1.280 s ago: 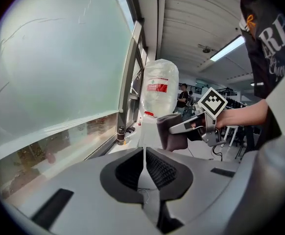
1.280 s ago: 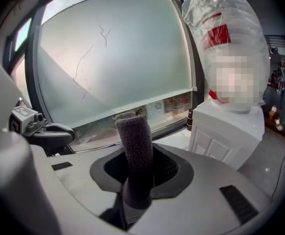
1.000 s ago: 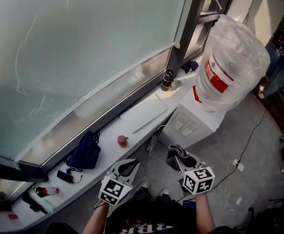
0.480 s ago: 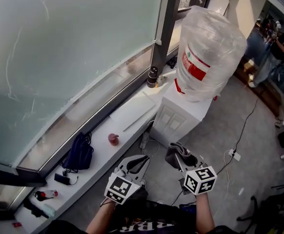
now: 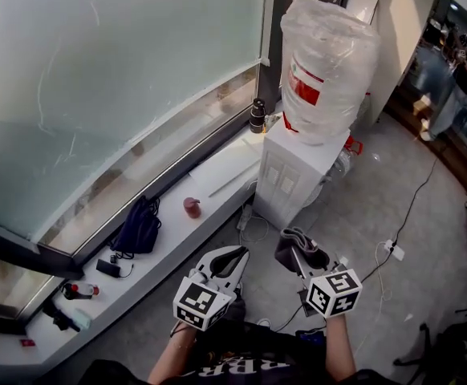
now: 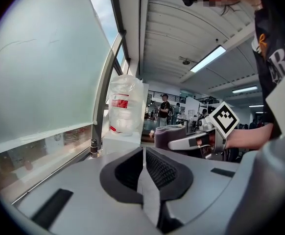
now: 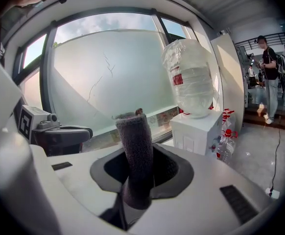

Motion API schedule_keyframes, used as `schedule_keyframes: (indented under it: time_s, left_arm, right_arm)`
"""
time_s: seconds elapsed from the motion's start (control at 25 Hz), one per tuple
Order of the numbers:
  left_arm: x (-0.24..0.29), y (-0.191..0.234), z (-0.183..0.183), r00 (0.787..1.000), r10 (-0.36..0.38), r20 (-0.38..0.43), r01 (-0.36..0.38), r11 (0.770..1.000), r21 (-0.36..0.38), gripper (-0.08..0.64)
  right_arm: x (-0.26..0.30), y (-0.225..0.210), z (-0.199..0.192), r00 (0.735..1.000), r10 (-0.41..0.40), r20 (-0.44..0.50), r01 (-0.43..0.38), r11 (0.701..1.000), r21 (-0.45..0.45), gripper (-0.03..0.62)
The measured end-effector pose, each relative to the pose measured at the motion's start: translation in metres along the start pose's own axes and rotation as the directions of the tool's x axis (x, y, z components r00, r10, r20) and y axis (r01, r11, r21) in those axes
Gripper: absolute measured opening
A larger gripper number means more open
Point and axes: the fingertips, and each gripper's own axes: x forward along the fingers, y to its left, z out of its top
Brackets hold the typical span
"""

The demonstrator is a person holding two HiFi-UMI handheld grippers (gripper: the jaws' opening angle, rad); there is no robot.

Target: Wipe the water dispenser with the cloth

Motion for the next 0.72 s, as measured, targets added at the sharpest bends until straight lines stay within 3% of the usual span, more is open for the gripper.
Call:
schedule_keyframes:
  time_s: [0.28,0.72]
  left_arm:
    - [-0.032,-0.073,-0.010,0.999,0.043,0.003,-0.043,0.999,0.013,0.029]
    - [-0.055,-0.147,-0.029,0.997,0.083,0.005,-0.083,0.996,0.018,0.029]
  right_arm:
    - [-0.058,0.013,-0.016,0.998,0.063,0.031,-0.061,0.997,-0.039,0.106]
    - [-0.124,0.022,-0.048,0.990,0.134,0.035,-0.132,0.989,-0.063,0.106]
